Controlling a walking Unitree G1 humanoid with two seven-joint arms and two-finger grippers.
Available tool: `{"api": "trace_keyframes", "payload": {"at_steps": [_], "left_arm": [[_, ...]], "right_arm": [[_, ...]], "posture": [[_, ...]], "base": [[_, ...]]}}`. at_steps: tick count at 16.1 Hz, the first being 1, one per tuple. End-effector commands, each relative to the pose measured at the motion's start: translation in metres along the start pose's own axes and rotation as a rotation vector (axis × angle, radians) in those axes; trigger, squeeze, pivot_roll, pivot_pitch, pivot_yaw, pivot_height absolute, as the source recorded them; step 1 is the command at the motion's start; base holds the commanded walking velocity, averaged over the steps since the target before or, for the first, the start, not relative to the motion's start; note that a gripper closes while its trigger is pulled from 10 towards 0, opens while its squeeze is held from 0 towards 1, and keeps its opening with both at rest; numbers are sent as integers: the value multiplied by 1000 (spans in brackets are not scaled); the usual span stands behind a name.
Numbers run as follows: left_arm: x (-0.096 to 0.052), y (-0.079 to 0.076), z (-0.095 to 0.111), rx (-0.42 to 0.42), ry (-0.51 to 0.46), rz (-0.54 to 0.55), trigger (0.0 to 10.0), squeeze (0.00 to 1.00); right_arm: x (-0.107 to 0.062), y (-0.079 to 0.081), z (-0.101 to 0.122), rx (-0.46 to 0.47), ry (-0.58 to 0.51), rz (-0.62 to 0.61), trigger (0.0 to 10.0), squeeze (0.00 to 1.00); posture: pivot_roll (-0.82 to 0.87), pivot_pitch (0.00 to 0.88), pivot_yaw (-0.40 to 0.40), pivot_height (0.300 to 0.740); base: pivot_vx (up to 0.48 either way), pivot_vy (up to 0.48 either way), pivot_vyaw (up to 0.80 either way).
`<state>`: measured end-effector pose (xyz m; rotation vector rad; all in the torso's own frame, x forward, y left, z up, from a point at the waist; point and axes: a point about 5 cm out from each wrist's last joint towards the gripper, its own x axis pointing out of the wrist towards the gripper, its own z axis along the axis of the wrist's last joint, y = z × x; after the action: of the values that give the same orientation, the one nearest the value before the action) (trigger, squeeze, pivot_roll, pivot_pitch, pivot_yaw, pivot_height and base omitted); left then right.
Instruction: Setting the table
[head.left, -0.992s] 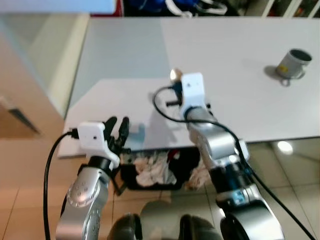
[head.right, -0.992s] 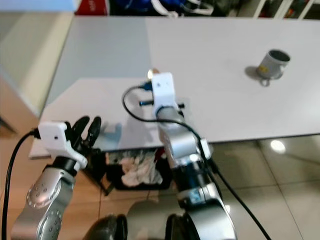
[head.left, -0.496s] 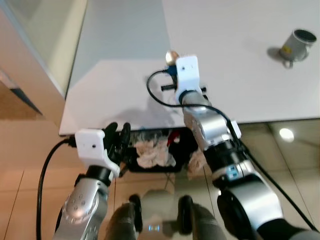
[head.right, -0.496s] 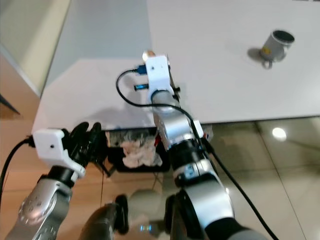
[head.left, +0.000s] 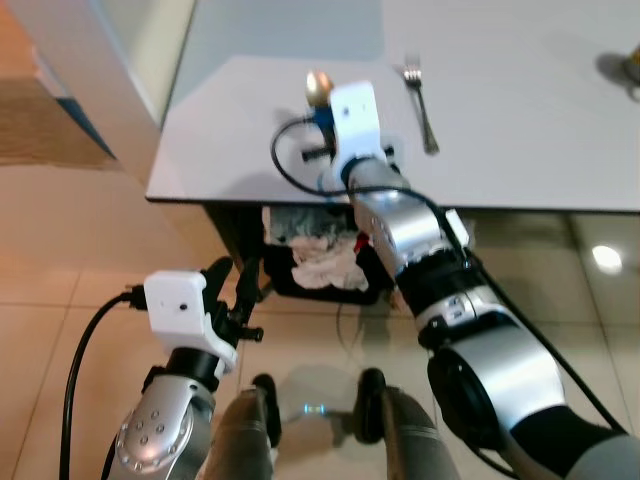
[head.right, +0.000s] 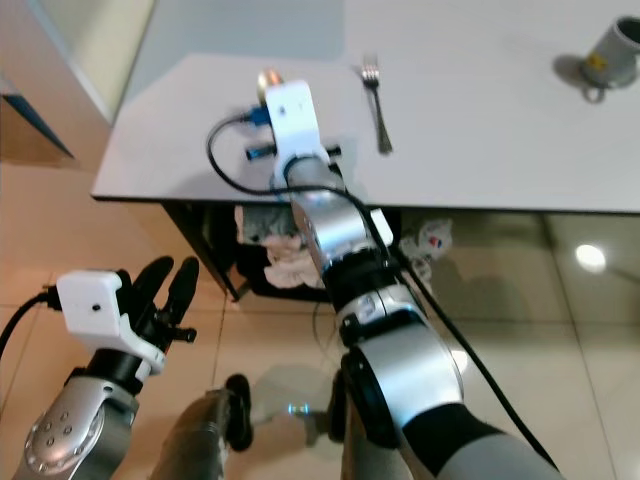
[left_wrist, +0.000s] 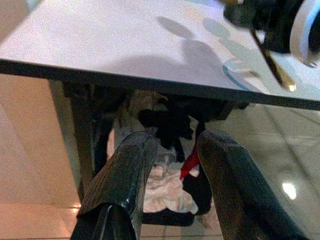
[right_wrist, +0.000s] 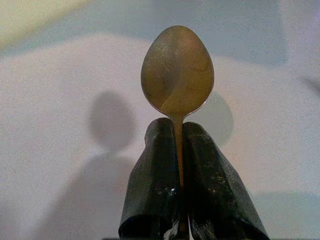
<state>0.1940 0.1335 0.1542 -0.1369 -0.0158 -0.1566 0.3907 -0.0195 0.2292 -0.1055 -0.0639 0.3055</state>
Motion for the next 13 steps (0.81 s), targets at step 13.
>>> {"api": "trace_keyframes", "payload": {"at_steps": [13], "left_arm": [[19,1,15,37,-100,-38,10000,0]], "right_arm": [[-47,2,20,239,-286,236,10000,0]], "posture": [[-6,272,-21,740]], "base": [[372,0,-62]]}}
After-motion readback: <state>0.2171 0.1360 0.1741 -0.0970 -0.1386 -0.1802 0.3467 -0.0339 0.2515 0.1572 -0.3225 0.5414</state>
